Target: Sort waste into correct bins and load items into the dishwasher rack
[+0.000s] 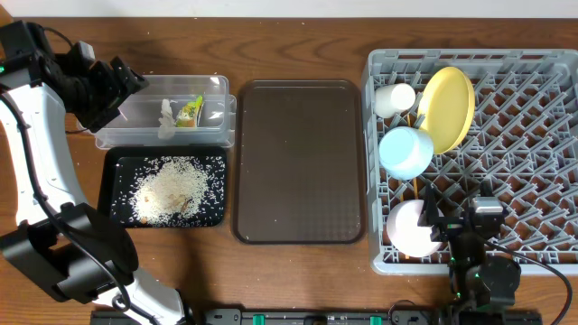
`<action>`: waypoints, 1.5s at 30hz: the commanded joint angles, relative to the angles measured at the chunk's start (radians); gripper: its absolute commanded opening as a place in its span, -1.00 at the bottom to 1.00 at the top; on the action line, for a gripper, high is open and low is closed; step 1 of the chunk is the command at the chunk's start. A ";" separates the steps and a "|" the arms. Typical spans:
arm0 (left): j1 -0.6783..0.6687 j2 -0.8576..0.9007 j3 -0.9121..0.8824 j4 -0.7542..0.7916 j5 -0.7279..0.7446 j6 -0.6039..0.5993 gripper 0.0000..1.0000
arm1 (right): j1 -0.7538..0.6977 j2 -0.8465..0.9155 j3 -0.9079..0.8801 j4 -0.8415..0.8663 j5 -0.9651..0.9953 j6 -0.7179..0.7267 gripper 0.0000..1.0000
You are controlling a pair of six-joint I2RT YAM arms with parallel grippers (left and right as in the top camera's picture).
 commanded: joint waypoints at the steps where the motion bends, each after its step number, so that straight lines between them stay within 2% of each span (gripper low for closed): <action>1: 0.003 -0.002 0.003 -0.002 -0.002 0.006 0.82 | -0.011 -0.006 -0.002 -0.004 -0.006 -0.014 0.98; 27: -0.010 -0.036 0.003 -0.002 -0.024 0.006 0.82 | -0.011 -0.006 -0.002 -0.004 -0.006 -0.014 0.99; 37: -0.095 -0.314 -0.001 -0.002 -0.024 0.006 0.83 | -0.011 -0.006 -0.002 -0.004 -0.006 -0.014 0.99; 45: -0.343 -0.641 -0.159 0.000 -0.024 0.006 0.82 | -0.011 -0.006 -0.002 -0.004 -0.006 -0.014 0.99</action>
